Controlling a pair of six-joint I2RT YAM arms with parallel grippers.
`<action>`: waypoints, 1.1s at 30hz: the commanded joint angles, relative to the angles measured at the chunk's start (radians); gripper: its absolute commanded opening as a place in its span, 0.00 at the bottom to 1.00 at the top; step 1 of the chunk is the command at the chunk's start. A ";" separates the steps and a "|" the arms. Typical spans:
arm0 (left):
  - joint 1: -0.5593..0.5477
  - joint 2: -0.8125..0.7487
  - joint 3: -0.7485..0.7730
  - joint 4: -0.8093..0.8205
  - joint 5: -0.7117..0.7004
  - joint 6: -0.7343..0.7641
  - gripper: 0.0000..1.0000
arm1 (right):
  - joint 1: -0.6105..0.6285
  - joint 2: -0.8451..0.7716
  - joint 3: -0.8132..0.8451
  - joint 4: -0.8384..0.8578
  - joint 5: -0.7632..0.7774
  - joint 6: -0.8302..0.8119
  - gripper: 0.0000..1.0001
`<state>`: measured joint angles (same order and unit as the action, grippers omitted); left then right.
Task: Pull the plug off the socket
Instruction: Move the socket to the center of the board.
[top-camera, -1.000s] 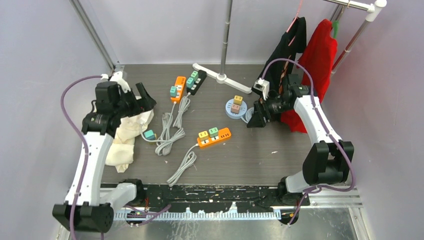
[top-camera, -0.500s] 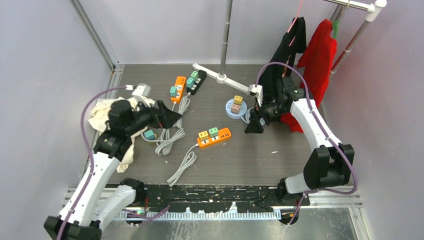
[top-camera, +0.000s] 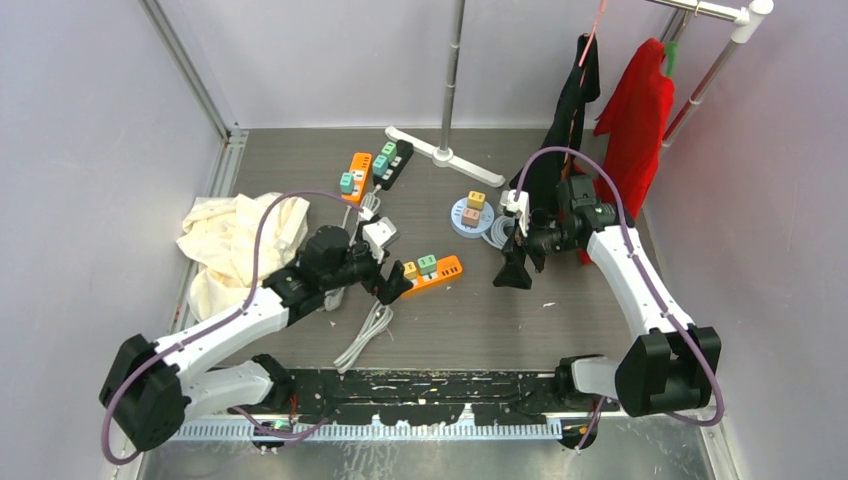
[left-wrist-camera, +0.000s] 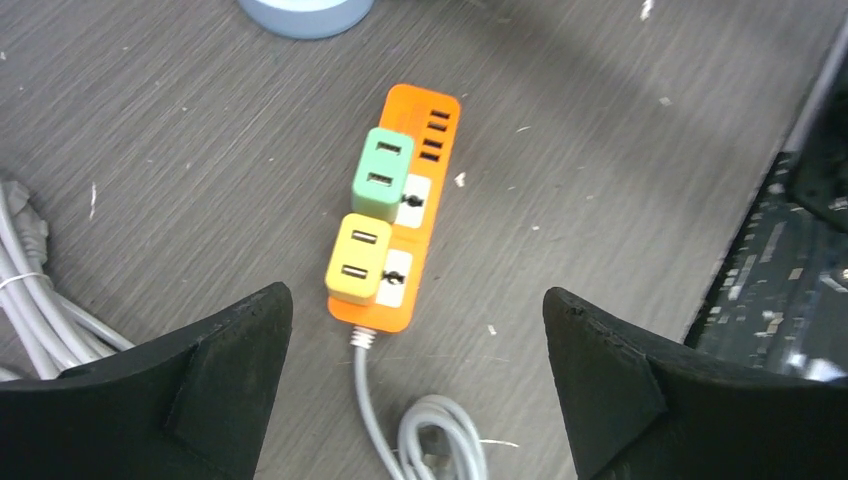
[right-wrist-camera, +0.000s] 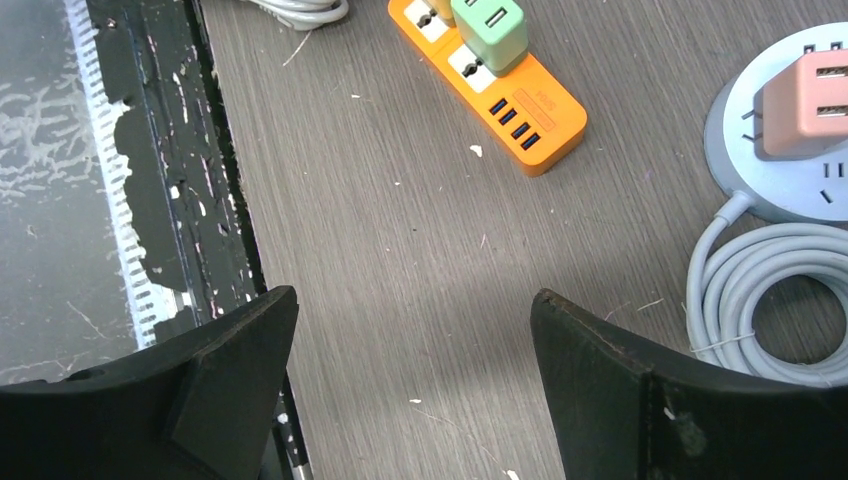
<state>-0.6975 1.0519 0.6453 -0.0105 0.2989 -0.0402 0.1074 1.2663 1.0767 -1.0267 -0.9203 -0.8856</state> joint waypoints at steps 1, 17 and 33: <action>-0.001 0.072 0.002 0.153 -0.057 0.098 0.95 | 0.001 -0.048 -0.033 0.085 -0.015 0.006 0.91; -0.001 0.373 0.113 0.137 -0.098 0.191 0.65 | 0.000 -0.098 -0.131 0.235 0.004 0.115 0.93; -0.072 0.442 0.160 0.176 -0.003 0.223 0.08 | 0.000 -0.087 -0.151 0.134 -0.054 -0.158 1.00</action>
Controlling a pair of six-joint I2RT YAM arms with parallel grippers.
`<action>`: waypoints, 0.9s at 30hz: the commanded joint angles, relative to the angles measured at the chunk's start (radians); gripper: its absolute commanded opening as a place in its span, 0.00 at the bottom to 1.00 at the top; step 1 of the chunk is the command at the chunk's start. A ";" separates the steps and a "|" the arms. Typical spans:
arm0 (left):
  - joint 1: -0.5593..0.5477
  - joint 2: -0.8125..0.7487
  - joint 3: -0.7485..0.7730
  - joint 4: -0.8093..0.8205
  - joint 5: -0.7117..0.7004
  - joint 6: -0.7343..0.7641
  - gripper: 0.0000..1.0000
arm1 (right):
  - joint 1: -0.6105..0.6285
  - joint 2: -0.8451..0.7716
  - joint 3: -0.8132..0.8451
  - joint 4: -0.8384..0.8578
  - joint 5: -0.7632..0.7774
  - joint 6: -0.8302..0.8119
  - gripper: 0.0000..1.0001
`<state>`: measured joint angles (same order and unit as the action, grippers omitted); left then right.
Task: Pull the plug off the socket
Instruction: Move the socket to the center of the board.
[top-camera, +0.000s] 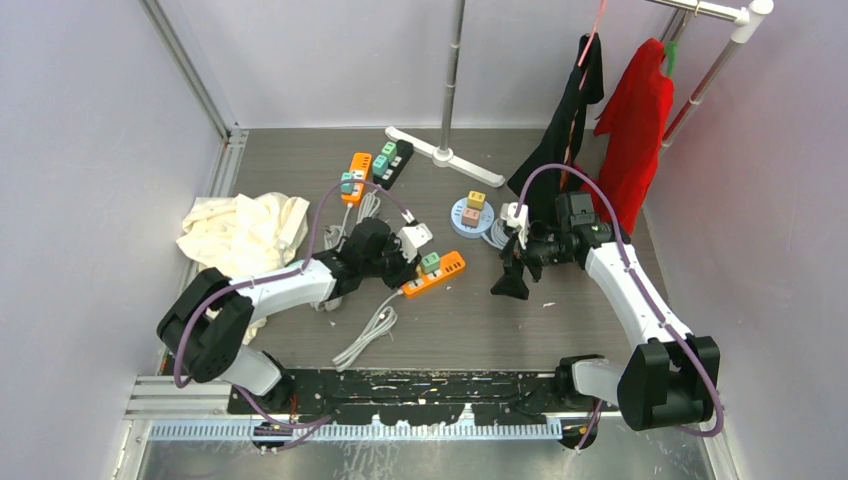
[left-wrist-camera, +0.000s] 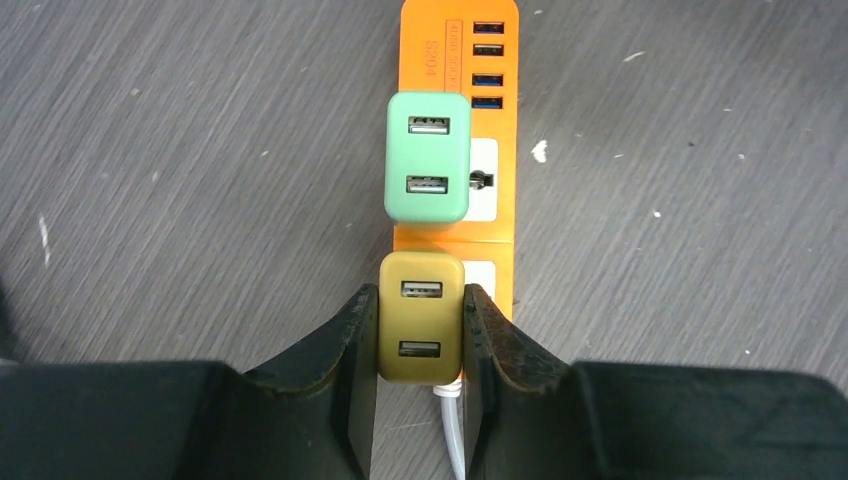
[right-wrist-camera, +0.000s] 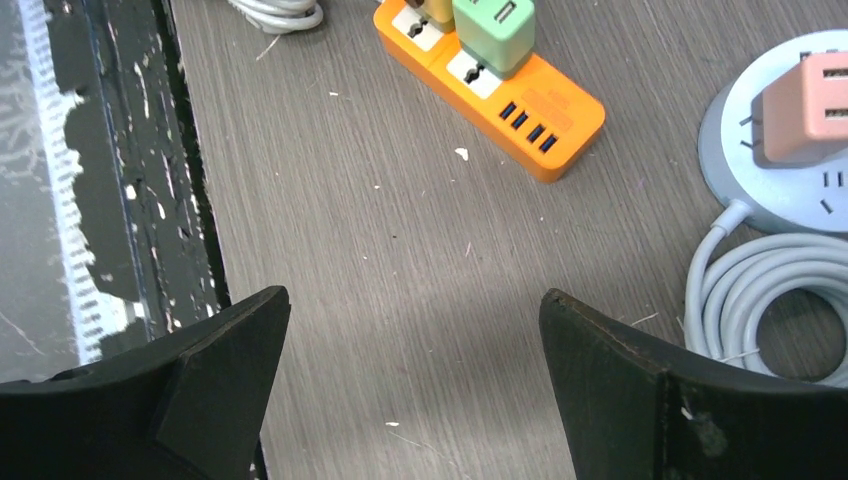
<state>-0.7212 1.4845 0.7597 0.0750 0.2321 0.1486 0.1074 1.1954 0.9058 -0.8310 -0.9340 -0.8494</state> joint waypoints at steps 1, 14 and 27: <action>-0.065 0.014 0.046 0.101 0.070 0.040 0.07 | 0.000 -0.013 0.024 -0.102 -0.041 -0.262 1.00; -0.222 0.151 0.139 0.172 0.174 0.073 0.05 | -0.006 0.012 0.002 -0.242 -0.063 -0.625 0.80; -0.278 0.202 0.163 0.249 0.112 0.011 0.25 | 0.022 0.065 -0.102 0.010 -0.075 -0.591 0.71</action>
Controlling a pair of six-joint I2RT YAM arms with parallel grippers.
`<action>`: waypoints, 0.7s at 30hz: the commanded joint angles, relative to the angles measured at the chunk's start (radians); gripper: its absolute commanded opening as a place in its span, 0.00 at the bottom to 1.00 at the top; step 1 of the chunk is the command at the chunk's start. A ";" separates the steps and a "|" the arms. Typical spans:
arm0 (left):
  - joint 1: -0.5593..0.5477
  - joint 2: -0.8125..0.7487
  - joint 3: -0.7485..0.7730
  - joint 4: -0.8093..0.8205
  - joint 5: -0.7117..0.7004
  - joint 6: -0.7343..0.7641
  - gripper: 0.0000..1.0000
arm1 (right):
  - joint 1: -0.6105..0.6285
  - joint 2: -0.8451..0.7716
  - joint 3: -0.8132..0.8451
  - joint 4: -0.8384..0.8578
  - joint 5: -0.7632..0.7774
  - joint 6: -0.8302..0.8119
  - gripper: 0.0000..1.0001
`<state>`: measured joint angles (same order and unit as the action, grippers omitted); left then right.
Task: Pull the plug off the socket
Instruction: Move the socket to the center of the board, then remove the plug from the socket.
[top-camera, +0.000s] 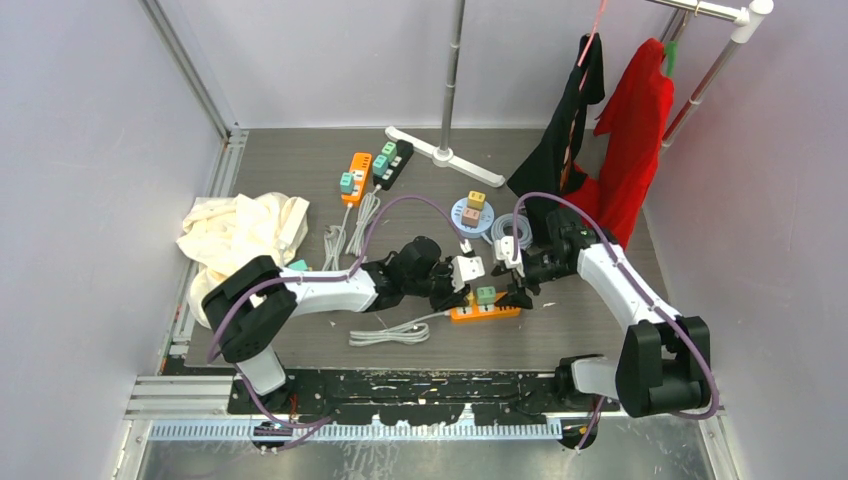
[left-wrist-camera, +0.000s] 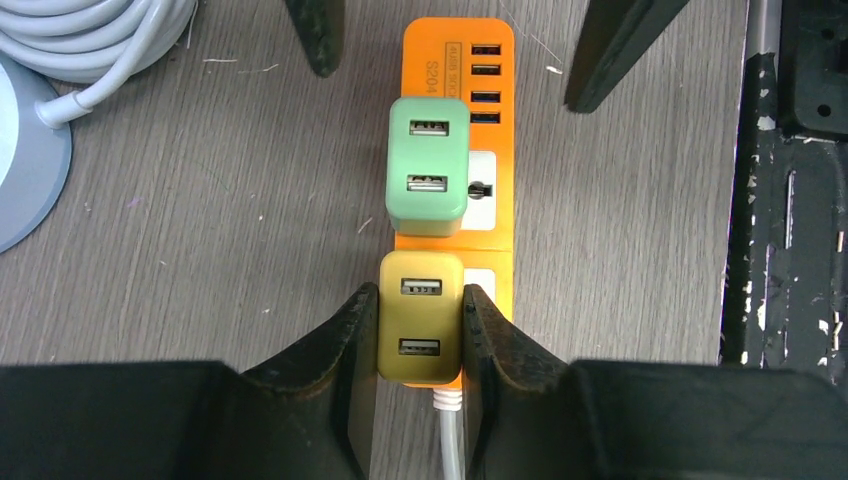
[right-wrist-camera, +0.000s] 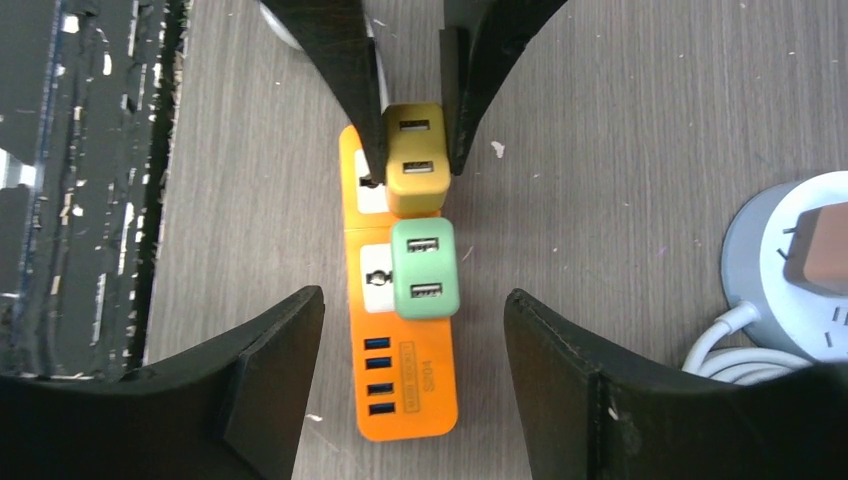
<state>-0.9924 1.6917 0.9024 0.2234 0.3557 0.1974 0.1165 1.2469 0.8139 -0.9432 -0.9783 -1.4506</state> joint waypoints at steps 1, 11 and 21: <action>-0.007 -0.012 0.010 0.110 -0.020 -0.042 0.31 | 0.013 0.019 -0.017 0.144 -0.029 0.021 0.71; -0.006 -0.102 -0.056 0.153 -0.060 -0.043 0.68 | 0.058 0.061 -0.051 0.199 -0.026 0.011 0.64; 0.028 -0.102 -0.116 0.239 0.008 -0.094 0.64 | 0.110 0.096 -0.075 0.270 0.020 0.029 0.57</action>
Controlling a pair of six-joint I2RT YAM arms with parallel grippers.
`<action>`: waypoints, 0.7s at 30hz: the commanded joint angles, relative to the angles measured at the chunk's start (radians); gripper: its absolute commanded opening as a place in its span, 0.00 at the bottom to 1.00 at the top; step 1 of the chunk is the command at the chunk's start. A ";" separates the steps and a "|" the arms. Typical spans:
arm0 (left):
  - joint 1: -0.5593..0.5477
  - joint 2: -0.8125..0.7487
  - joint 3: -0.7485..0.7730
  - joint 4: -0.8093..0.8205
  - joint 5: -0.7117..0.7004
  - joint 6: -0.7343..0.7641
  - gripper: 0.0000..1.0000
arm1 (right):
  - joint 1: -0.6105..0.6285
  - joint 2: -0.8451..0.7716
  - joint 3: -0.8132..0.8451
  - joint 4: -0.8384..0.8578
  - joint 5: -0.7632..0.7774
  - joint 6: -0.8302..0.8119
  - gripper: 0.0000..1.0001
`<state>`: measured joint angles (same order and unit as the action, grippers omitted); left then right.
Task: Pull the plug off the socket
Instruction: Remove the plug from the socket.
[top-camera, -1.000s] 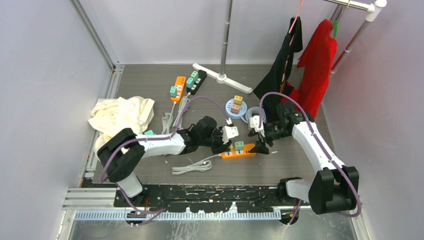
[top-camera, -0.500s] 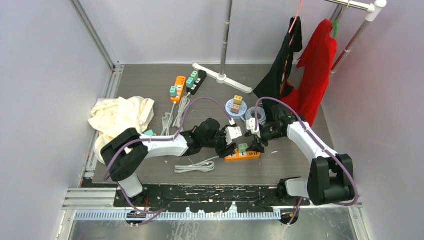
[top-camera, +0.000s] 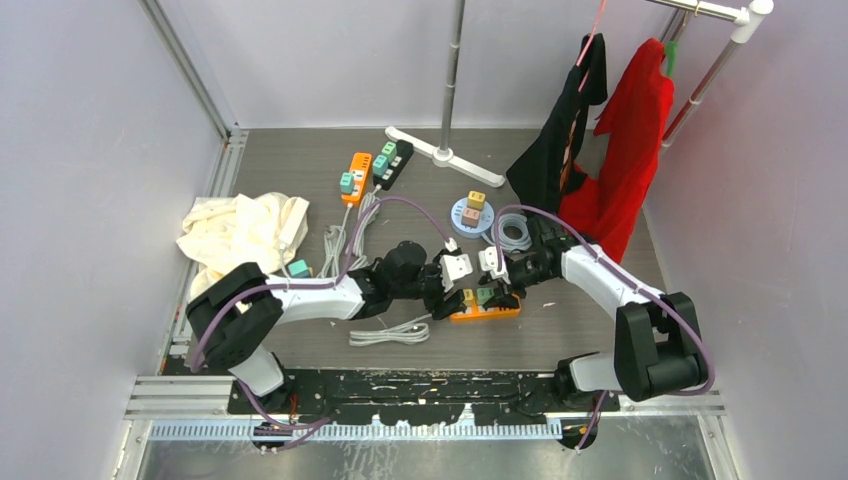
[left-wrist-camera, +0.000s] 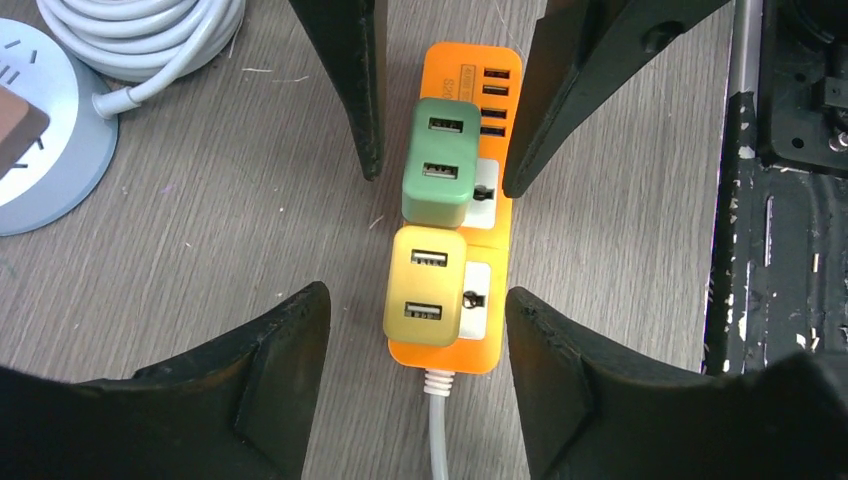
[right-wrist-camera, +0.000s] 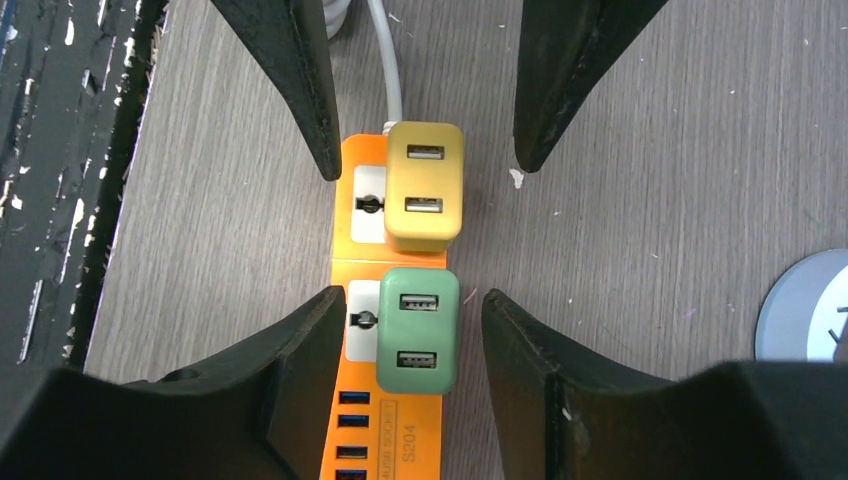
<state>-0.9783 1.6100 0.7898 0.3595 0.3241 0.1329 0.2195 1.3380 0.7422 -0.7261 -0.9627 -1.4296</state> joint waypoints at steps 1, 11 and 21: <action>0.015 -0.014 -0.004 0.110 0.045 -0.035 0.64 | 0.008 0.007 -0.006 0.057 0.008 0.008 0.56; 0.022 0.063 0.025 0.145 0.070 -0.070 0.41 | 0.023 0.007 -0.010 0.039 0.013 -0.019 0.40; 0.024 0.122 0.054 0.169 0.112 -0.095 0.40 | 0.026 0.003 -0.012 0.023 0.017 -0.040 0.27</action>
<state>-0.9600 1.7176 0.7963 0.4431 0.3969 0.0551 0.2367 1.3468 0.7357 -0.7002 -0.9386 -1.4368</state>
